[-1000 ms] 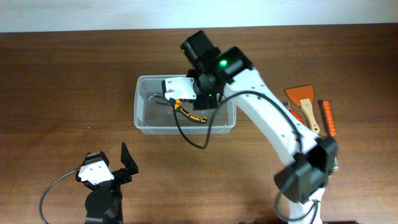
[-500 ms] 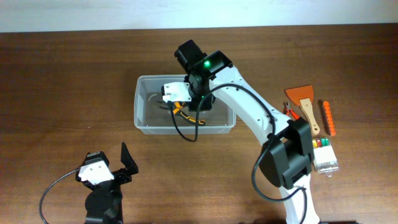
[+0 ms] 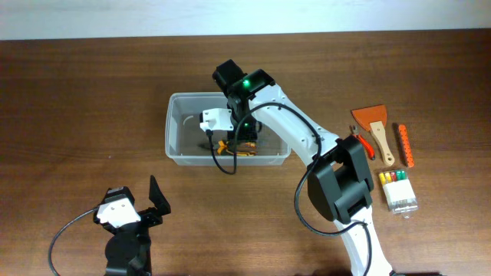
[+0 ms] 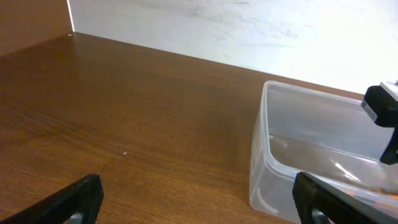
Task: Pack container
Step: 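Carry the pliers left into the container and release, then move the right gripper back over the red-handled cutters, then lower and close the right gripper on the red cutters, then carry the red cutters into the container and release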
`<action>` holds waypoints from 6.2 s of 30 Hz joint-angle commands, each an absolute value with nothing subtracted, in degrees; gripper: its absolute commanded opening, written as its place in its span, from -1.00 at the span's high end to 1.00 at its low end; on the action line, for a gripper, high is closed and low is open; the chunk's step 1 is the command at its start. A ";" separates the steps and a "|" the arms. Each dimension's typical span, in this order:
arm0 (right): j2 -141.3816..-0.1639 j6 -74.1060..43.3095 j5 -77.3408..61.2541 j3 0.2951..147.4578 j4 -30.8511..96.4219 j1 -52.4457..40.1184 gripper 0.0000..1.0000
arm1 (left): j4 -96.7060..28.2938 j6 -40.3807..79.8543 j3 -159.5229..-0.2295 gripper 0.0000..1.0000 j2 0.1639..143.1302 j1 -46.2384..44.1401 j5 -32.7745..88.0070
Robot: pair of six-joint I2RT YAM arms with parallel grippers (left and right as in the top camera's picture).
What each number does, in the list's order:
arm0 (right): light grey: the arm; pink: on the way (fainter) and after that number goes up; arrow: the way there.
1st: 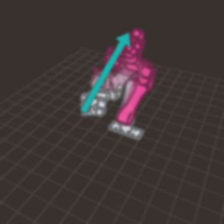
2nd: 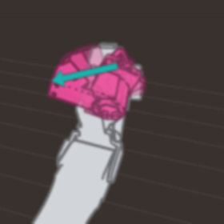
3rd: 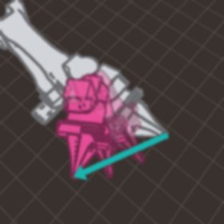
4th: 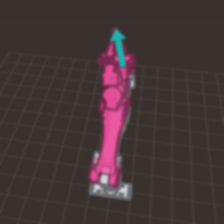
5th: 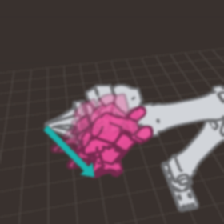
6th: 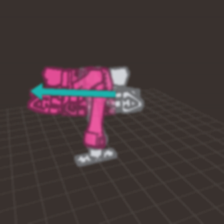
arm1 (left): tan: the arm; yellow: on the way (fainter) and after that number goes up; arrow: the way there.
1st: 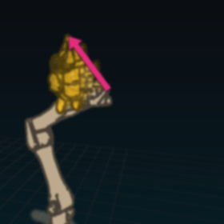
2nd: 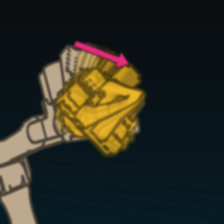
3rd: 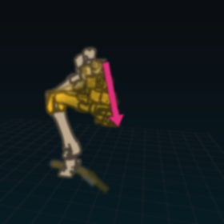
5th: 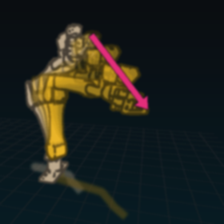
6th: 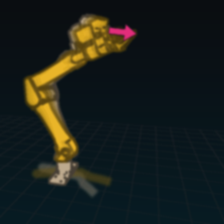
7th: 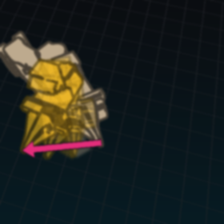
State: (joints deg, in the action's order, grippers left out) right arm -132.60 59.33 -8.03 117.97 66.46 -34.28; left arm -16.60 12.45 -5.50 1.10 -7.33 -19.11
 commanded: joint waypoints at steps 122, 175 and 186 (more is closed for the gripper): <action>-114.87 -7.29 2.00 76.69 49.32 4.54 0.43 | -16.71 11.94 -5.32 -0.99 0.69 -7.51 -19.31; -115.35 30.06 -1.50 121.43 70.65 -34.04 0.92 | -16.71 11.94 -5.32 -0.98 0.69 -7.51 -19.31; -122.41 29.54 -2.39 113.03 66.19 -37.47 0.91 | -16.71 11.94 -5.32 -0.98 0.69 -7.51 -19.31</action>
